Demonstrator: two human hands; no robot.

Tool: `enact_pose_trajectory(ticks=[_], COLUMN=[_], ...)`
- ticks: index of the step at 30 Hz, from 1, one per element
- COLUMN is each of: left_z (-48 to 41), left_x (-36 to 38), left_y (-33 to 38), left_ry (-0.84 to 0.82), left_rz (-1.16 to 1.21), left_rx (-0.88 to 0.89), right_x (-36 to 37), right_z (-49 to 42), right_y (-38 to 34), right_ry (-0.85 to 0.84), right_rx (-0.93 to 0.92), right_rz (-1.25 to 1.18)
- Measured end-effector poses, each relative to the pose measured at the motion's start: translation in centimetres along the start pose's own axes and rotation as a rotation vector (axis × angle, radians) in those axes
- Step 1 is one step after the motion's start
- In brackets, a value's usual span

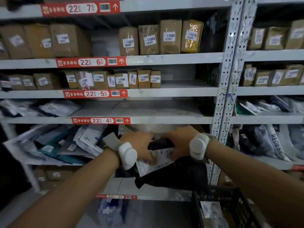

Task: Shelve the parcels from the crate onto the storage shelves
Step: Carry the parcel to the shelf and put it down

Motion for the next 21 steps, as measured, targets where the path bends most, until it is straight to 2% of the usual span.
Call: enact_pose_trajectory(ticks=[2, 5, 6, 8, 10, 12, 14, 18, 20, 21], left_z=[-0.3, -0.5, -0.7, -1.0, -1.2, -1.2, -0.8, -0.3, 0.0, 0.0], left_x=[1.7, 2.8, 3.1, 3.8, 4.3, 4.1, 3.2, 1.5, 1.1, 1.1], left_y=[-0.1, -0.5, -1.0, -2.5, -4.0, -5.1, -5.2, -4.5, -3.9, -3.6], left_ry=[-0.053, 0.013, 0.036, 0.029, 0.019, 0.083, 0.155, 0.135, 0.134, 0.126], left_rz=[0.138, 0.5, 0.589, 0.804, 1.11, 1.409, 1.649, 1.927, 1.936, 1.917], left_rx=[-0.037, -0.019, -0.043, -0.14, -0.268, -0.332, -0.323, -0.29, -0.251, -0.227], right_x=[-1.1, -1.9, -2.3, -3.5, -5.5, -6.7, -6.8, -4.3, -3.5, -3.3], right_z=[-0.4, -1.3, -1.5, -1.5, -0.8, 0.1, 0.6, -0.1, -1.0, -1.4], right_y=[0.0, 0.9, 1.1, 1.5, 1.7, 2.2, 2.3, 2.4, 1.5, 0.9], right_ry=[0.035, 0.081, 0.148, 0.403, 0.684, 0.864, 0.939, 0.827, 0.735, 0.679], right_rx=[-0.04, -0.016, -0.03, -0.067, -0.016, 0.138, 0.318, 0.559, 0.535, 0.492], right_rz=[0.128, 0.212, 0.247, 0.347, 0.334, 0.162, -0.12, -0.86, -1.257, -1.382])
Point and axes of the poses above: each hand's wrist, its own z-axis away from the middle knuckle, its own x-axis out of the palm, y = z × x, the point moved 3 cm from there along -z, towards the middle knuckle, and after that the axes turned 4 degrees about -x, right-handed, at the moved point
